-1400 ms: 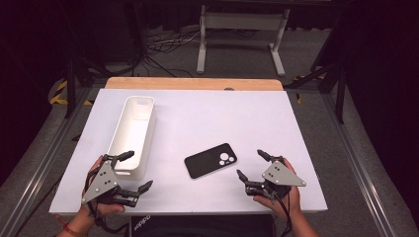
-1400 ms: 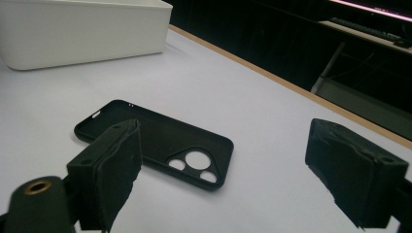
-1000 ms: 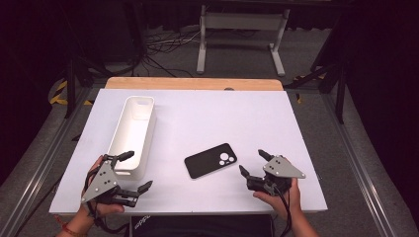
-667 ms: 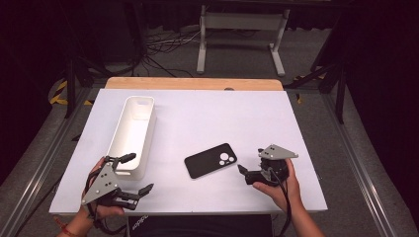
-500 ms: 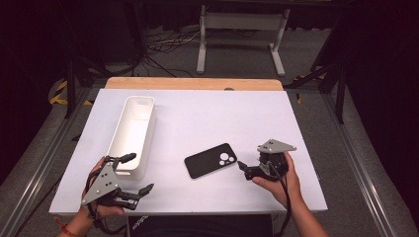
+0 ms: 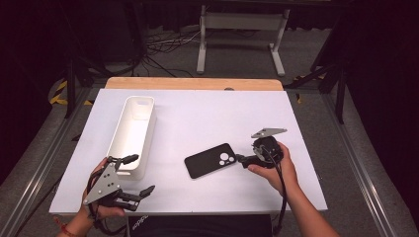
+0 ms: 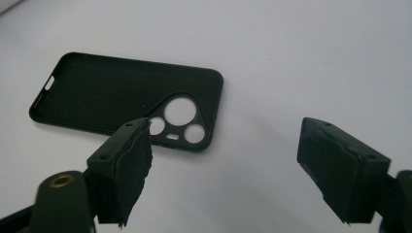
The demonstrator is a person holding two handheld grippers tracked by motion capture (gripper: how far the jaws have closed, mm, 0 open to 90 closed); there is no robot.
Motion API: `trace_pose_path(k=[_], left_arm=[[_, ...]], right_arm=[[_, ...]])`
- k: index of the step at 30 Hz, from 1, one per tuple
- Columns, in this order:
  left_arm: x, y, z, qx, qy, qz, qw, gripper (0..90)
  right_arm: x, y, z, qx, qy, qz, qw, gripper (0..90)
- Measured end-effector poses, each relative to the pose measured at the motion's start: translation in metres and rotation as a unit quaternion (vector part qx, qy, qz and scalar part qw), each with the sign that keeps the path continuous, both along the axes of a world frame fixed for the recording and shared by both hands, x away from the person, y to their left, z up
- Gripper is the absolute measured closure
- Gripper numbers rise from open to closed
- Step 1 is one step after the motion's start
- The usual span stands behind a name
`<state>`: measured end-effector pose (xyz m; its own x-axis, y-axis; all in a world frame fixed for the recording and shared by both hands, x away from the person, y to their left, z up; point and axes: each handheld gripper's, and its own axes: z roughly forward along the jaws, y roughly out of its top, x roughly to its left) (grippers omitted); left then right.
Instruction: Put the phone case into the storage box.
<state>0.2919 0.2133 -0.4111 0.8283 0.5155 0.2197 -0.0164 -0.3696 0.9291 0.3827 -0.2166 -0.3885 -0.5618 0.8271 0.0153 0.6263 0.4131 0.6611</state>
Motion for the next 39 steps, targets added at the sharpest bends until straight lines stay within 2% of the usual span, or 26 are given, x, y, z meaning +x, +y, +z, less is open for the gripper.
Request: trace_pose_path(k=[6, 8, 12, 15, 19, 23, 28, 32, 37, 39], left_arm=[[0.0, -0.001, 0.0, 0.007, 0.001, -0.003, 1.0, 4.8], [0.0, -0.001, 0.0, 0.008, 0.006, -0.005, 0.9999, 5.0], [-0.001, -0.001, 0.0, 0.011, 0.002, -0.007, 0.9999, 5.2], [-0.001, -0.002, 0.001, 0.01, 0.0, -0.004, 0.9999, 5.3], [-0.001, -0.002, 0.0, 0.01, 0.006, -0.007, 0.9999, 5.4], [0.0, -0.003, 0.0, 0.012, 0.006, -0.009, 0.9999, 5.4], [0.0, -0.003, -0.001, 0.013, 0.008, -0.009, 0.9998, 5.5], [0.0, -0.004, -0.001, 0.014, 0.01, -0.01, 0.9998, 5.5], [0.001, -0.006, -0.002, 0.019, 0.015, -0.013, 0.9996, 5.6], [0.002, -0.007, -0.003, 0.02, 0.019, -0.014, 0.9995, 5.5]], right_arm=[[0.01, 0.014, -0.008, -0.014, 0.025, 0.028, 0.9992, 32.9], [0.012, 0.016, -0.012, -0.014, 0.032, 0.023, 0.9991, 38.3], [0.017, 0.015, -0.024, -0.003, 0.051, 0.012, 0.9986, 47.9], [0.021, 0.015, -0.031, 0.006, 0.066, 0.009, 0.9978, 51.3], [0.025, 0.015, -0.035, 0.017, 0.072, 0.005, 0.9973, 57.4], [0.028, 0.016, -0.042, 0.012, 0.07, -0.006, 0.9974, 60.1], [0.03, 0.02, -0.049, 0.0, 0.074, -0.006, 0.9973, 62.3], [0.029, 0.021, -0.05, -0.011, 0.06, -0.009, 0.9981, 70.0], [0.023, 0.022, -0.055, -0.025, 0.021, -0.007, 0.9994, 79.4], [0.022, 0.023, -0.056, -0.026, 0.014, -0.006, 0.9995, 80.9]])
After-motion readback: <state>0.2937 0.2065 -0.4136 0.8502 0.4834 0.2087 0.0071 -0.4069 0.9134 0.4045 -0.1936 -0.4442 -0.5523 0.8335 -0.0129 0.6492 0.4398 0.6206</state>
